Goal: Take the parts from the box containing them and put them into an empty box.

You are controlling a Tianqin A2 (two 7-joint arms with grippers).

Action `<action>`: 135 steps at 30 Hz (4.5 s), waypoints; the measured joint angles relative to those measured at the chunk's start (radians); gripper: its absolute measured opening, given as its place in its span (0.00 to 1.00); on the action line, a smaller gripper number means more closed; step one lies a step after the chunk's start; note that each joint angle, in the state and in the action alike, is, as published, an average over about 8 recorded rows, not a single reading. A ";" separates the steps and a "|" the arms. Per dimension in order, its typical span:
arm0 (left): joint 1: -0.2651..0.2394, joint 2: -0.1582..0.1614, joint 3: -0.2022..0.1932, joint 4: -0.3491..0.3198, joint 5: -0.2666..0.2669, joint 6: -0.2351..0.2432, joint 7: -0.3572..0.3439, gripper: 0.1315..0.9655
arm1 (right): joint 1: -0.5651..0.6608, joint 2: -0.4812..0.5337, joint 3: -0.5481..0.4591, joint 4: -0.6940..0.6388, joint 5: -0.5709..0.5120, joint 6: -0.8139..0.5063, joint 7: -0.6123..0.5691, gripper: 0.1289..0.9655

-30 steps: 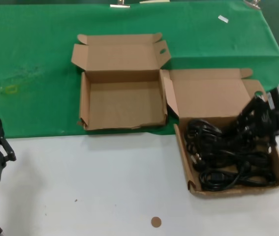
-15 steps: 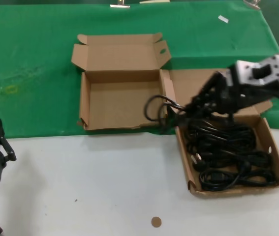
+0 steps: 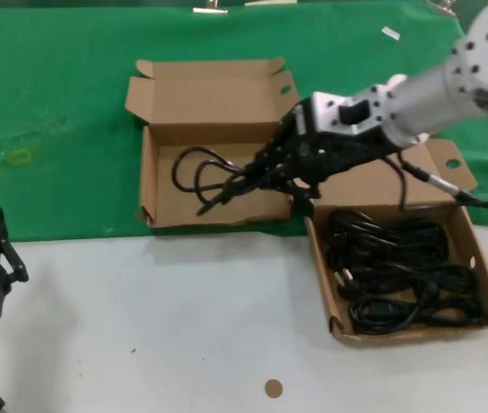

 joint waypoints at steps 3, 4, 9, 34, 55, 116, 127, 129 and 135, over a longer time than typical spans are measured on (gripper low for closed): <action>0.000 0.000 0.000 0.000 0.000 0.000 0.000 0.01 | 0.014 -0.041 -0.012 -0.038 -0.014 0.025 -0.002 0.10; 0.000 0.000 0.000 0.000 0.000 0.000 0.000 0.01 | 0.019 -0.053 -0.016 -0.052 -0.019 0.034 -0.003 0.10; 0.000 0.000 0.000 0.000 0.000 0.000 0.000 0.01 | 0.041 -0.109 -0.028 -0.131 -0.034 0.074 -0.021 0.10; 0.000 0.000 0.000 0.000 0.000 0.000 0.000 0.01 | 0.173 -0.298 0.000 -0.586 -0.014 0.256 -0.210 0.14; 0.000 0.000 0.000 0.000 0.000 0.000 0.000 0.02 | 0.172 -0.307 0.021 -0.632 0.008 0.284 -0.251 0.47; 0.000 0.000 0.000 0.000 0.000 0.000 0.000 0.98 | -0.856 -0.187 0.464 0.268 0.406 1.006 -0.063 1.00; 0.000 0.000 0.000 0.000 0.000 0.000 0.000 1.00 | -1.046 -0.165 0.546 0.434 0.480 1.139 -0.028 1.00; 0.000 0.000 0.000 0.000 0.000 0.000 0.000 1.00 | -1.069 -0.162 0.556 0.454 0.489 1.155 -0.024 1.00; 0.000 0.000 0.000 0.000 0.000 0.000 0.000 1.00 | -1.094 -0.159 0.567 0.476 0.498 1.173 -0.019 1.00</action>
